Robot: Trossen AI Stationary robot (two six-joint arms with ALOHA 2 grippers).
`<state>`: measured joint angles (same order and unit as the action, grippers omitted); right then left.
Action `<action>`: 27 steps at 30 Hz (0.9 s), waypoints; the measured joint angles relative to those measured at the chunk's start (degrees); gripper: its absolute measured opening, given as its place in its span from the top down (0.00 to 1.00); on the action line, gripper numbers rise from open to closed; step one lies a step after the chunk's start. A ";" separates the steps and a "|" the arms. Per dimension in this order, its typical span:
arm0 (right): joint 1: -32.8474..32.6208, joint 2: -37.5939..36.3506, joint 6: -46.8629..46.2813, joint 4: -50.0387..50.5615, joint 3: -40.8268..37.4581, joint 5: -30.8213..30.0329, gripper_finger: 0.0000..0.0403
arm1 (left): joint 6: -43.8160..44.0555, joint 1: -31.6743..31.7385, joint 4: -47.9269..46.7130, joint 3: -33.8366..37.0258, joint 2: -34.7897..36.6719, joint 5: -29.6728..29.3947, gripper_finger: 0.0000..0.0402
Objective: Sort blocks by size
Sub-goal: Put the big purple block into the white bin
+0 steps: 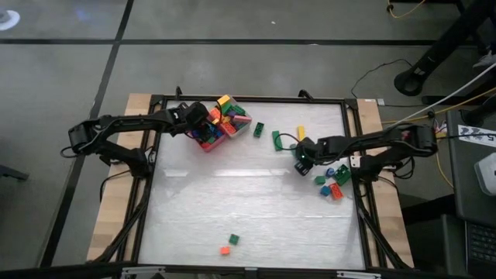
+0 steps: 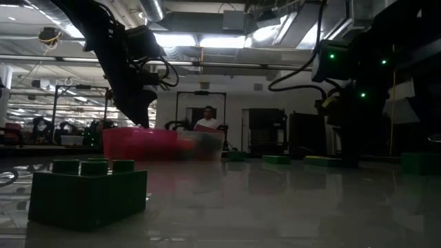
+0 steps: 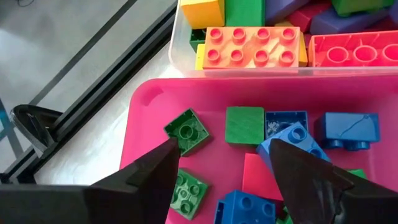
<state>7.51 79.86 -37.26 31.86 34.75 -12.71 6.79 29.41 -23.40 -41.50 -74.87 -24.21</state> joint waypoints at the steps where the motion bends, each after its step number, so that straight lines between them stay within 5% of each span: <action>1: 0.00 0.36 0.07 -0.39 0.01 -0.04 0.54 | 0.02 0.00 0.00 0.00 0.00 0.02 0.41; 9: -0.07 0.86 0.22 -1.84 0.05 -0.63 0.75 | -0.05 0.00 -0.02 0.00 0.00 0.00 0.41; 19: 0.01 -1.60 5.65 -4.08 5.84 0.28 0.75 | -0.11 -0.17 0.07 0.00 0.02 0.02 0.41; 27: 0.04 1.31 19.80 -35.51 7.27 0.23 0.75 | 0.74 -1.33 0.25 0.00 0.02 0.04 0.41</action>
<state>7.55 81.17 -17.46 -3.65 42.02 -12.48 7.53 28.08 -23.15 -41.50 -74.85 -24.17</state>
